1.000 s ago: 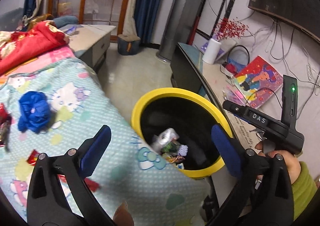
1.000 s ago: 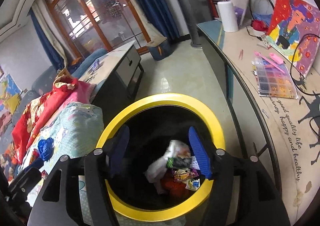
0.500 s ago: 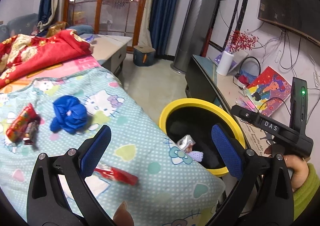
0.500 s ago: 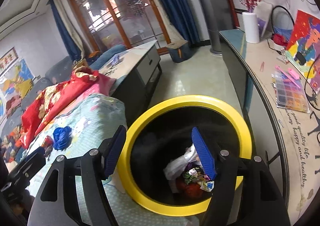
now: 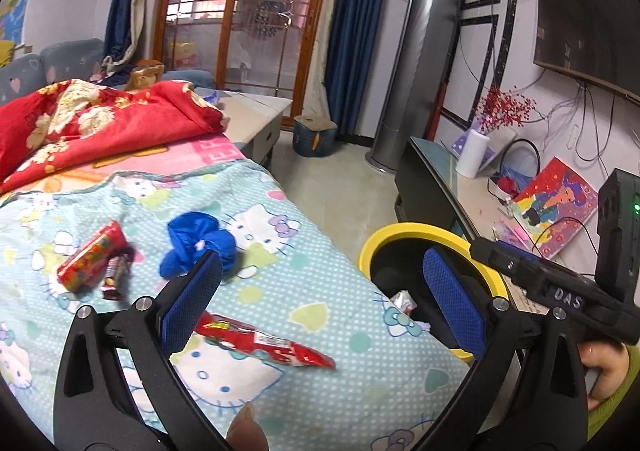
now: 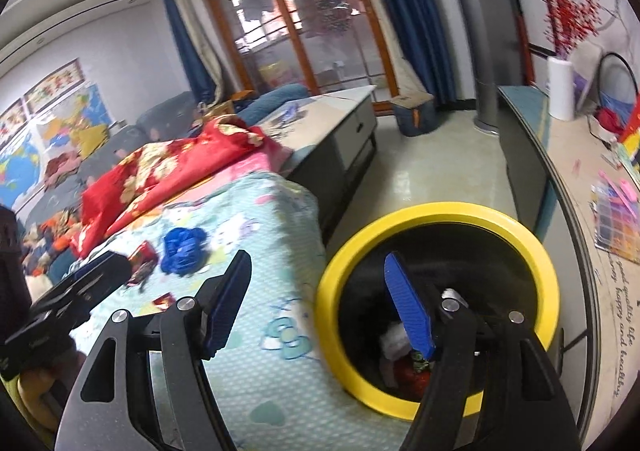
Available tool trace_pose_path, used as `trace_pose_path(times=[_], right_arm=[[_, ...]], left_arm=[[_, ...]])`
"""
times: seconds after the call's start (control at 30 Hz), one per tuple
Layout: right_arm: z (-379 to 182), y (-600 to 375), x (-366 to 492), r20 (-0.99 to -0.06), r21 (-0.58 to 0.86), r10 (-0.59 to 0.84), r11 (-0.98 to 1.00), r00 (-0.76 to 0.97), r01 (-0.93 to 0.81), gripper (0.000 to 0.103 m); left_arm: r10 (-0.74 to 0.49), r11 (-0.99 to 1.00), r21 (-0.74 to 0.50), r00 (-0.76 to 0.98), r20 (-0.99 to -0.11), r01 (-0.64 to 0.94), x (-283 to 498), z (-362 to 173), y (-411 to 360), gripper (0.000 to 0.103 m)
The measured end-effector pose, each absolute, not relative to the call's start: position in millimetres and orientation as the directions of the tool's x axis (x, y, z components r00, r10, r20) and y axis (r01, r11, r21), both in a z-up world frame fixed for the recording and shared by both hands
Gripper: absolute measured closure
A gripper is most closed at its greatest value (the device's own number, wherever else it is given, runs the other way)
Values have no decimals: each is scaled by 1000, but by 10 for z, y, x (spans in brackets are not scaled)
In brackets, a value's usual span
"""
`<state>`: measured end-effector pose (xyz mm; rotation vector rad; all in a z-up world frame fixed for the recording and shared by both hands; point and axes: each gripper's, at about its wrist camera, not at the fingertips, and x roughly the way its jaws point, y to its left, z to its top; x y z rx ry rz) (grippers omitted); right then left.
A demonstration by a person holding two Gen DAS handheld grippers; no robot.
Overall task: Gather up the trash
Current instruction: 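Move both tools back over the remaining wrappers on the bed, then grasp the red candy tube with the left tool while the right tool grasps the red wrapper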
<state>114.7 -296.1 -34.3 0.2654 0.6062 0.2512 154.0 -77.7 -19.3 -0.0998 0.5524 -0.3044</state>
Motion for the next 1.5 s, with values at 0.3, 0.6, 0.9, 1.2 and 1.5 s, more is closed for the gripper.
trace_pose_path(times=[0.3,0.6,0.9,1.2,1.5], right_arm=[[-264,-2581,1061,-515,301,384,918,767,-258,35],[-257,-2283,1009,-528,275,429,903,733,-331,35],[-297,-1990,1013,-557,250,467,883,686,-398,35],[-461,-1666,1099,-622,211,482,862,617,-461,35],[-576,-1370,1265,-670,176,485,839,562,-514,35]], left_arm=[[-274,961,-179,836,-476,213,1508,-120,-538,11],[-242,966,-199,857,-456,166,1523,-48,-302,11],[-185,969,-230,873,-451,87,1570,-6,75,11],[-116,972,-234,876,-468,3,1672,-6,476,11],[-76,981,-191,831,-551,-37,1821,-204,808,12]])
